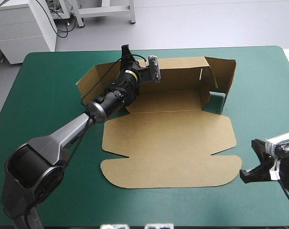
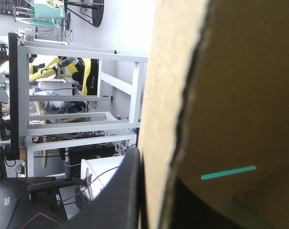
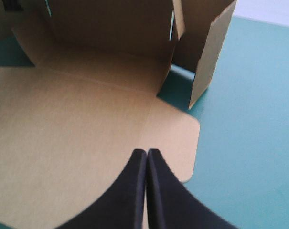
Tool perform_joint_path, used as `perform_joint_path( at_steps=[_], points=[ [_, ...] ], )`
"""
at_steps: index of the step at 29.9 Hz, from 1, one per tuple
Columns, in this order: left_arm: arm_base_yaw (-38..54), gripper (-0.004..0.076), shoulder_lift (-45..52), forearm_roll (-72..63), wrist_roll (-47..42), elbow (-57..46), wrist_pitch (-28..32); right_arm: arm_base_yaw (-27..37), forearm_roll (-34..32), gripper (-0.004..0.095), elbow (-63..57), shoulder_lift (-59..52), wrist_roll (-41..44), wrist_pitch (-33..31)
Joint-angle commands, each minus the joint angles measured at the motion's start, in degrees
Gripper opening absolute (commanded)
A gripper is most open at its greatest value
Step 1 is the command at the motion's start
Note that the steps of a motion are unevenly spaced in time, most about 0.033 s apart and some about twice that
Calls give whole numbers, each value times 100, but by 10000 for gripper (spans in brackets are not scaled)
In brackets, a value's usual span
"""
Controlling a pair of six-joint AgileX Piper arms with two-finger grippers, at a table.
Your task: Fold the box
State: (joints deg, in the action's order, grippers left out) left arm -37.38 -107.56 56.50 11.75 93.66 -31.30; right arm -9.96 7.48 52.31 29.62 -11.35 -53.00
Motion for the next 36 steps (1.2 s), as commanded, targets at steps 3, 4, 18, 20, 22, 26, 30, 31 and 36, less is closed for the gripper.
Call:
perform_joint_path(
  at_steps=[3,4,18,20,22,26,30,31,36],
  points=[
    [-3,-8,326,-112,-161,165,-91,6,-68,-14,869,629,-393,1282],
    [-3,-8,326,-112,-161,165,-91,6,-164,-14,1090,833,-393,1369],
    [-3,-8,326,-112,-161,165,-81,6,-603,-14,3927,3806,71,728],
    [-3,-8,326,-112,-161,165,-81,6,-748,-14,4373,4297,124,434],
    [-3,-8,326,-112,-161,165,-81,6,-832,-14,4761,4731,230,219],
    [-3,-8,326,-168,-169,165,-81,6,-1010,-14,5486,5619,529,-321],
    [-3,-8,326,-321,-198,165,-91,6,-1000,-14,5731,6229,587,-435],
    [-3,-8,326,-391,-198,165,-91,6,-1000,-14,5731,6326,644,-407],
    [-3,-8,326,-403,-198,165,-127,6,-1000,-14,5720,6764,822,-390]
  ],
)
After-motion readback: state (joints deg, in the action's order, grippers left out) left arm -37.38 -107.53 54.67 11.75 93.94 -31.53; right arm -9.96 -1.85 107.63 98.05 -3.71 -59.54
